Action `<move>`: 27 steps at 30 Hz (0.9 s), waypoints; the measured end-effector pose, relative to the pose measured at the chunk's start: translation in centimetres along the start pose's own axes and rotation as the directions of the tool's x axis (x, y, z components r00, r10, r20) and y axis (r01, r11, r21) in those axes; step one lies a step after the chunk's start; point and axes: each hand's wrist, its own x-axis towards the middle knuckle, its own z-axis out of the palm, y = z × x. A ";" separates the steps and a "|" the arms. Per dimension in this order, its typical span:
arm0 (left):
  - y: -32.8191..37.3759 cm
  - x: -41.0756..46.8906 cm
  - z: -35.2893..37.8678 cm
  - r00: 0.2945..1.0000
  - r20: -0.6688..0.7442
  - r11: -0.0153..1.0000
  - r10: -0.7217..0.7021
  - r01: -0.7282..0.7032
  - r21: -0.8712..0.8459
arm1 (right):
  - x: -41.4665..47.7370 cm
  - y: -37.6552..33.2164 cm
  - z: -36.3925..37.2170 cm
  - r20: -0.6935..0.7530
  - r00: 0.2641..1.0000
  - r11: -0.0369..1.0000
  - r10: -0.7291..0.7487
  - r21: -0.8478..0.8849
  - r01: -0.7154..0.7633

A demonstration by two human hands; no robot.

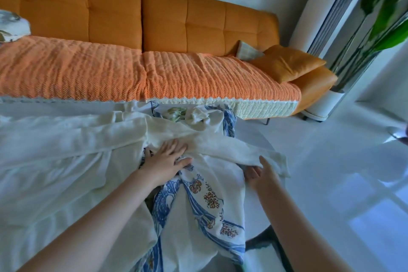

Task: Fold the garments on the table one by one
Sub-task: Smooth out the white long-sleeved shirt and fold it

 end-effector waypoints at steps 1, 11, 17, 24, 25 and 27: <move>0.0 -0.1 -0.1 1.000 0.004 1.000 0.003 -0.003 -0.006 | 0.1 -0.1 0.3 0.015 1.000 1.000 -0.007 0.023 0.007; 0.5 -2.1 -3.2 0.983 -0.180 0.929 0.024 -0.088 -0.358 | -1.5 0.0 6.0 0.147 0.926 0.904 -0.347 -0.212 0.372; -5.1 -4.0 -6.9 0.939 -0.214 0.126 -0.270 -0.186 -0.974 | -7.6 7.7 13.7 0.735 0.554 0.187 -0.391 -0.526 0.829; -13.3 -7.1 -6.1 0.893 0.019 -0.203 -0.450 -0.082 -0.976 | -8.3 21.2 17.3 0.903 0.405 -0.335 0.146 -0.341 0.879; -14.1 -7.5 -5.7 0.873 0.050 -0.199 -0.485 -0.054 -0.978 | -8.3 22.4 17.2 0.891 0.410 -0.382 0.195 -0.316 0.868; -15.6 -7.7 -4.8 0.826 0.045 -0.169 -0.561 -0.062 -0.984 | -8.5 23.9 16.8 0.873 0.415 -0.428 0.257 -0.282 0.859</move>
